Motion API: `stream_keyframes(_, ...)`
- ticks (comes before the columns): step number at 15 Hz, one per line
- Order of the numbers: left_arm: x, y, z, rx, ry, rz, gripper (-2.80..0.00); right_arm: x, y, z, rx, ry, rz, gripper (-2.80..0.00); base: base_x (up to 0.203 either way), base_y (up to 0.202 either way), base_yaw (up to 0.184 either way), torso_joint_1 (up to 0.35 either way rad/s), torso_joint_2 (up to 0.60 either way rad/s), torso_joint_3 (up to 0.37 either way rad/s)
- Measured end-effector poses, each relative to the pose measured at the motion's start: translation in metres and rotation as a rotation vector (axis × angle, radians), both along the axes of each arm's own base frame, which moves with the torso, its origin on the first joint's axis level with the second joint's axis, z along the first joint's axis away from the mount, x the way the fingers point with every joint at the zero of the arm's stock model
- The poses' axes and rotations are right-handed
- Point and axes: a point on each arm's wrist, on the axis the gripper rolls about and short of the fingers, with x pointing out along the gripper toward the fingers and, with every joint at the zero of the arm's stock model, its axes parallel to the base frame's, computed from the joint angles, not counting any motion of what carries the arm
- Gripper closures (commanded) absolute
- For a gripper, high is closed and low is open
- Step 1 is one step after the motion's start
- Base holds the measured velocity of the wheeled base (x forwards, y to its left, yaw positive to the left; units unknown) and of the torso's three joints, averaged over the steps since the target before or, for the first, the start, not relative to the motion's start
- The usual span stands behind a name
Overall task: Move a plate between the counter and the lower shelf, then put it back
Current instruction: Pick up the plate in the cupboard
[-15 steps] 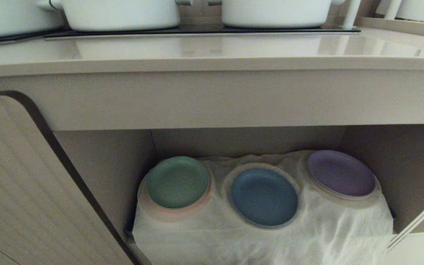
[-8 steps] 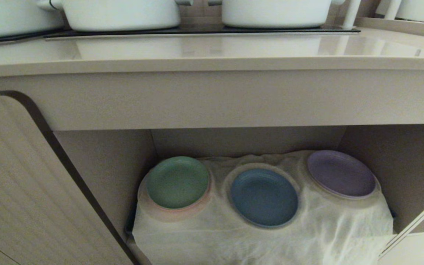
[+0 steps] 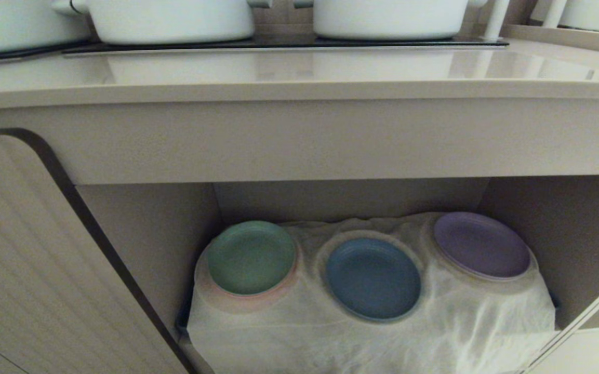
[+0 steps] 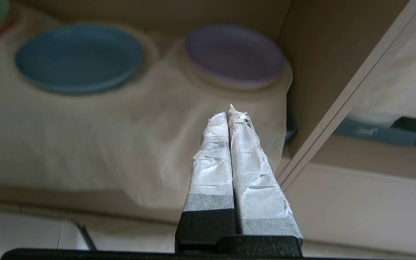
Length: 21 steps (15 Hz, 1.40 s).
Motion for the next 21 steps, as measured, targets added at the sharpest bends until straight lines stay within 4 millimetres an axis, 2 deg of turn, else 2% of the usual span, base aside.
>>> stream_keyframes(6,0.0000,0.0000,0.0000,0.000,0.000,0.000,0.00,-0.0070,-0.0002,-0.0058,0.129,-0.042,-0.013,0.00,0.000,0.000,0.000,0.000,0.00,0.000)
stream_keyframes(21,0.0000,0.0000,0.0000,0.000,0.000,0.000,0.00,-0.0075,-0.0002,-0.0061,0.131,-0.047,-0.013,0.00,0.000,0.000,0.000,0.000,0.00,0.000)
